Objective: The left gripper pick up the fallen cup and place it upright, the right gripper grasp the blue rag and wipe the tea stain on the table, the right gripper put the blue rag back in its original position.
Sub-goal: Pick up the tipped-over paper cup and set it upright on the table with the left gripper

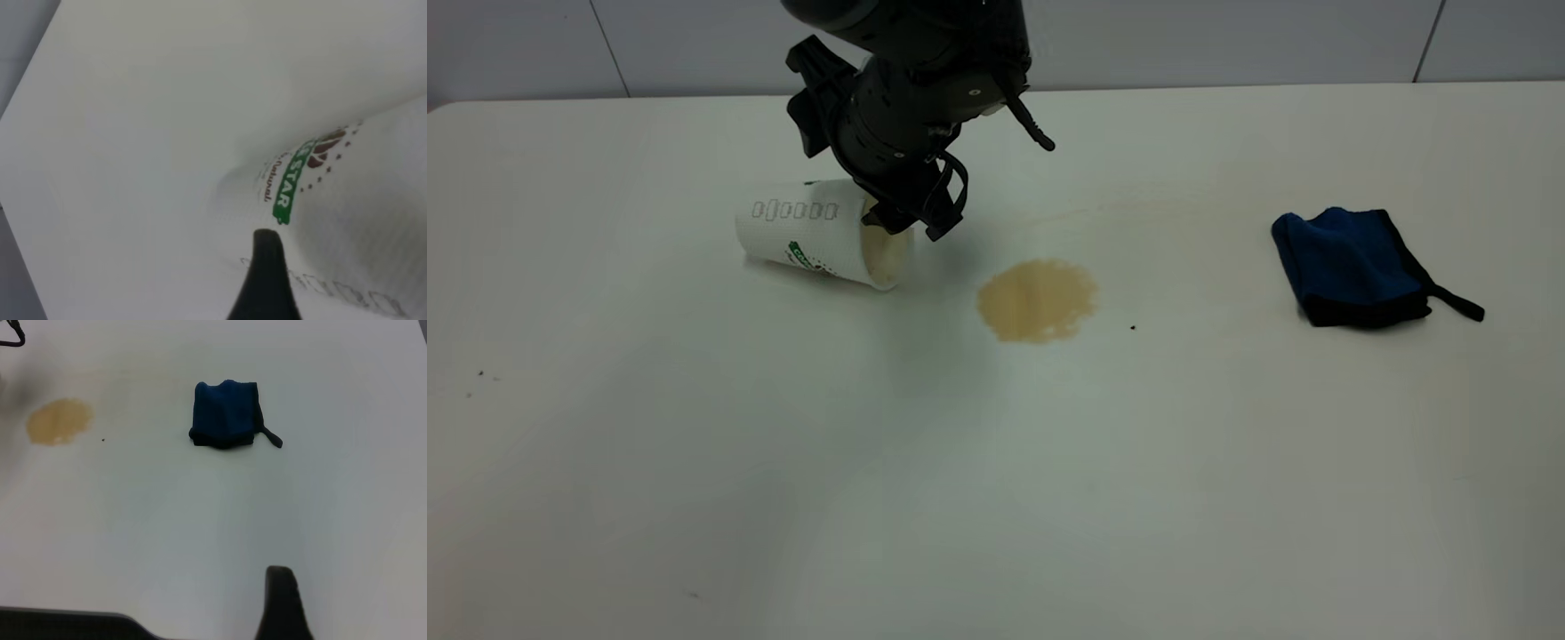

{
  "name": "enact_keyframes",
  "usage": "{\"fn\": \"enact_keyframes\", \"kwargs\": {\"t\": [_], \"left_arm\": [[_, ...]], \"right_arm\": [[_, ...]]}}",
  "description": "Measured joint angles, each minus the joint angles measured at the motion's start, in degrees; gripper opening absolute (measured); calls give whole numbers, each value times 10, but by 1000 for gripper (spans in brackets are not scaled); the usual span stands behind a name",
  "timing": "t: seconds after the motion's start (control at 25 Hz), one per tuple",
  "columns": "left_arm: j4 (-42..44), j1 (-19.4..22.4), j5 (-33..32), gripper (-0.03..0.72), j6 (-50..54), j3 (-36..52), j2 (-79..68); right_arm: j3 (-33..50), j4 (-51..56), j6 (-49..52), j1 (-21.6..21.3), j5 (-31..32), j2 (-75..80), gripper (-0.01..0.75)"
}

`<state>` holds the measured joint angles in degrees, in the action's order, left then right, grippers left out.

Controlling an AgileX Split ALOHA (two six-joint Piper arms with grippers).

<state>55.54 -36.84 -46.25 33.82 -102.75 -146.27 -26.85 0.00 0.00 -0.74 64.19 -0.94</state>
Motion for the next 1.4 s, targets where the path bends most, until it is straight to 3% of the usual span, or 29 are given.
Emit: {"fn": "enact_keyframes", "kwargs": {"t": [0.2,0.28,0.36,0.56,0.68,0.96,1.12,1.4], "left_arm": [[21,9,8,622,4,0,-14],[23,13,8,560,4,0,-19],[23,19,9,467,4,0,-23],[55,26,-20,127,-2,-1,-23],[75,26,-40,32,-19,-6,-18],[-11,31,-3,6,-110,-7,77],[-145,56,41,6,-230,-11,147],[-437,142,50,6,-420,-11,170]], "right_arm": [[0,0,0,0,0,0,583],[0,0,0,0,0,0,583],[0,0,0,0,0,0,583],[0,0,0,0,0,0,583],[0,0,3,0,0,0,583],[0,0,0,0,0,0,583],[0,0,3,0,0,0,583],[0,0,0,0,0,0,583]]}}
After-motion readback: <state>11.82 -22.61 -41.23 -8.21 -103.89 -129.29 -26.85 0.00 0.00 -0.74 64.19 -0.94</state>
